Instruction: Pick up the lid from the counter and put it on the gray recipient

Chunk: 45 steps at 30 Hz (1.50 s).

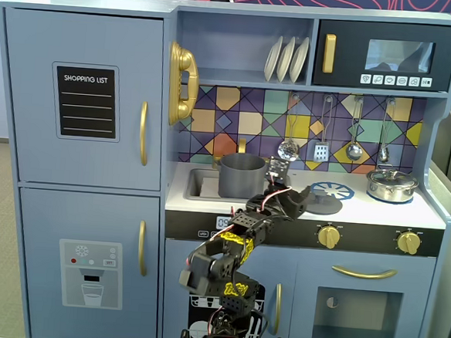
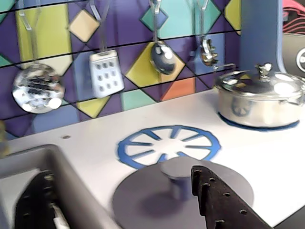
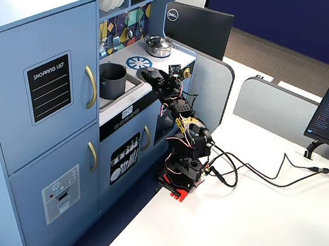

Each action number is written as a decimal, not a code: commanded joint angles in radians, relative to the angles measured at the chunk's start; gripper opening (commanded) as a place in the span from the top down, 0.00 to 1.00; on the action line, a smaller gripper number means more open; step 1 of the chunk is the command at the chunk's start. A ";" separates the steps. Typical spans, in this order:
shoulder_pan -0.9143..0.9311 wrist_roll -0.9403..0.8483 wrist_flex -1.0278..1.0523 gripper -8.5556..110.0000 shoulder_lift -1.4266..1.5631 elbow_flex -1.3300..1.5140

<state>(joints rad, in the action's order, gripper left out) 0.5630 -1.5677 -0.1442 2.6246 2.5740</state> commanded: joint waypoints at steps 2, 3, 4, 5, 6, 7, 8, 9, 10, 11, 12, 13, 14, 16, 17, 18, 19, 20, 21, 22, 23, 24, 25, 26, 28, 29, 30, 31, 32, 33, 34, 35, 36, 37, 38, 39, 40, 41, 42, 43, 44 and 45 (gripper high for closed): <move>0.051 -0.015 -0.080 0.64 -0.135 -0.091; 0.055 -0.020 -0.098 0.64 -0.163 -0.101; 0.060 -0.025 -0.112 0.64 -0.189 -0.112; 0.064 -0.029 -0.126 0.64 -0.215 -0.123; 0.066 -0.032 -0.135 0.64 -0.238 -0.132; 0.067 -0.035 -0.144 0.65 -0.262 -0.143; 0.067 -0.037 -0.152 0.65 -0.287 -0.156; 0.067 -0.038 -0.158 0.65 -0.311 -0.172; 0.069 -0.043 -0.163 0.65 -0.337 -0.190; 0.071 -0.046 -0.169 0.65 -0.365 -0.207; 0.071 -0.048 -0.175 0.65 -0.391 -0.225; 0.072 -0.048 -0.179 0.65 -0.414 -0.242; 0.072 -0.048 -0.181 0.65 -0.439 -0.261; 0.075 -0.048 -0.181 0.65 -0.479 -0.291; 0.074 -0.048 -0.187 0.65 -0.497 -0.304; 0.074 -0.048 -0.190 0.65 -0.515 -0.316; 0.074 -0.049 -0.193 0.65 -0.535 -0.328; 0.072 -0.049 -0.198 0.66 -0.552 -0.339; 0.072 -0.051 -0.199 0.66 -0.569 -0.351; 0.072 -0.051 -0.204 0.66 -0.586 -0.360; 0.072 -0.051 -0.206 0.66 -0.601 -0.368; 0.072 -0.051 -0.207 0.66 -0.617 -0.377; 0.072 -0.051 -0.209 0.66 -0.630 -0.385; 0.072 -0.051 -0.209 0.67 -0.643 -0.391; 0.072 -0.051 -0.213 0.67 -0.672 -0.408; 0.071 -0.051 -0.221 0.67 -0.689 -0.419; 0.069 -0.051 -0.233 0.67 -0.709 -0.431; 0.069 -0.052 -0.244 0.67 -0.730 -0.443; 0.067 -0.055 -0.253 0.67 -0.750 -0.459; 0.067 -0.057 -0.256 0.68 -0.770 -0.476; 0.066 -0.057 -0.258 0.68 -0.788 -0.489; 0.064 -0.057 -0.258 0.68 -0.804 -0.503; 0.063 -0.057 -0.258 0.69 -0.818 -0.514; 0.060 -0.057 -0.259 0.70 -0.830 -0.522; 0.058 -0.055 -0.261 0.73 -0.839 -0.525; 0.054 -0.055 -0.265 0.76 -0.847 -0.526; 0.052 -0.057 -0.265 0.81 -0.853 -0.523; 0.048 -0.075 -0.262 0.88 -0.856 -0.520; 0.041 -0.086 -0.262 0.93 -0.857 -0.514; 0.040 -0.071 -0.265 0.93 -0.859 -0.509; 0.037 -0.061 -0.265 0.93 -0.854 -0.502; 0.034 -0.052 -0.270 0.93 -0.847 -0.491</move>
<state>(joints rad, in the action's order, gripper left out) 0.6136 -1.6276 -0.3942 1.7687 2.1000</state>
